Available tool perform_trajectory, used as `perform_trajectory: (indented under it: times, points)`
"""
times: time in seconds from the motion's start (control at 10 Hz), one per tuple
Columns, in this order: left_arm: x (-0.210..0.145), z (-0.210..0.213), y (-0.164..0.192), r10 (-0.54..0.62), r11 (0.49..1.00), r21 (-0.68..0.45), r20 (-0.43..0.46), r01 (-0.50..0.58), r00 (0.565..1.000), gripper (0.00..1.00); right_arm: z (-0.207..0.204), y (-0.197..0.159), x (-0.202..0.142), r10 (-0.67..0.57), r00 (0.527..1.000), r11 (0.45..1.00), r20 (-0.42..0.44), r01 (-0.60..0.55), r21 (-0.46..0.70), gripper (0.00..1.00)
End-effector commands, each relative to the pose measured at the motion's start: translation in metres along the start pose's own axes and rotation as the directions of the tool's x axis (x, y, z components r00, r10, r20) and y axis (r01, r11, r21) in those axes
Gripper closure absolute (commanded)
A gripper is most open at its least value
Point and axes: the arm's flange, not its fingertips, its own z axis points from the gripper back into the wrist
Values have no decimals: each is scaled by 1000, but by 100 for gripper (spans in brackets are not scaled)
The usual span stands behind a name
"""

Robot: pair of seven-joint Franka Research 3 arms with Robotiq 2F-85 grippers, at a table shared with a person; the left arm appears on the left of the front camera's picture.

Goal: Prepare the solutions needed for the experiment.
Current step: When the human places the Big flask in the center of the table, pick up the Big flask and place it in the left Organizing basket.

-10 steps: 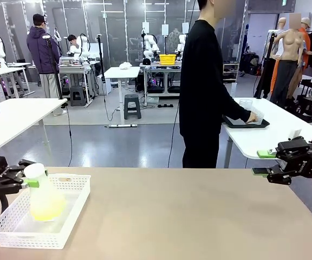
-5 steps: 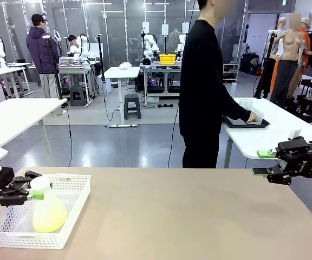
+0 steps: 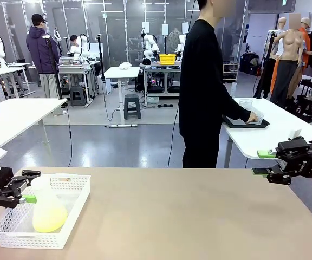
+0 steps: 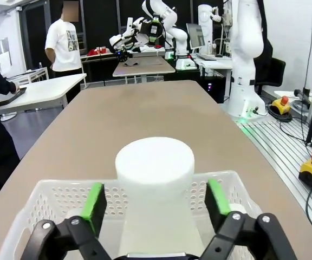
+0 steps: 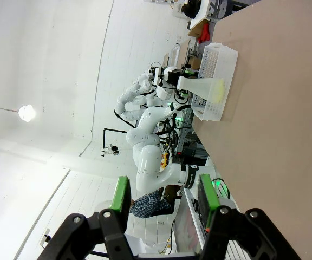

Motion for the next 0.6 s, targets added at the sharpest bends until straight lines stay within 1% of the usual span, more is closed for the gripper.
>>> perform_trajectory:
  times: [0.0, 0.1, 0.2, 0.3, 0.4, 0.5]
  points:
    - [-1, 15, -2, 11, 1000, 7, -35, -11, 999, 0, 1, 1, 1, 6, 1000, 1000, 0, -6, 5, 36]
    - [0, 22, -2, 18, 999, 43, -56, -16, 998, 0, 1, 1, 1, 6, 1000, 1000, 0, -6, 5, 36]
    - [0, 28, -2, 2, 997, 73, -47, 1, 999, 0, 1, 1, 1, 6, 1000, 1000, 0, -6, 5, 36]
    - [-6, 31, 1, 15, 994, 111, 21, -17, 1000, 0, 1, 1, 1, 6, 1000, 1000, 0, -6, 5, 36]
    - [-3, 23, -1, 3, 999, 50, -14, -2, 1000, 0, 1, 1, 1, 6, 1000, 1000, 0, -6, 5, 36]
    - [-3, 23, -1, 3, 999, 50, -14, -2, 1000, 0, 1, 1, 1, 6, 1000, 1000, 0, -6, 5, 36]
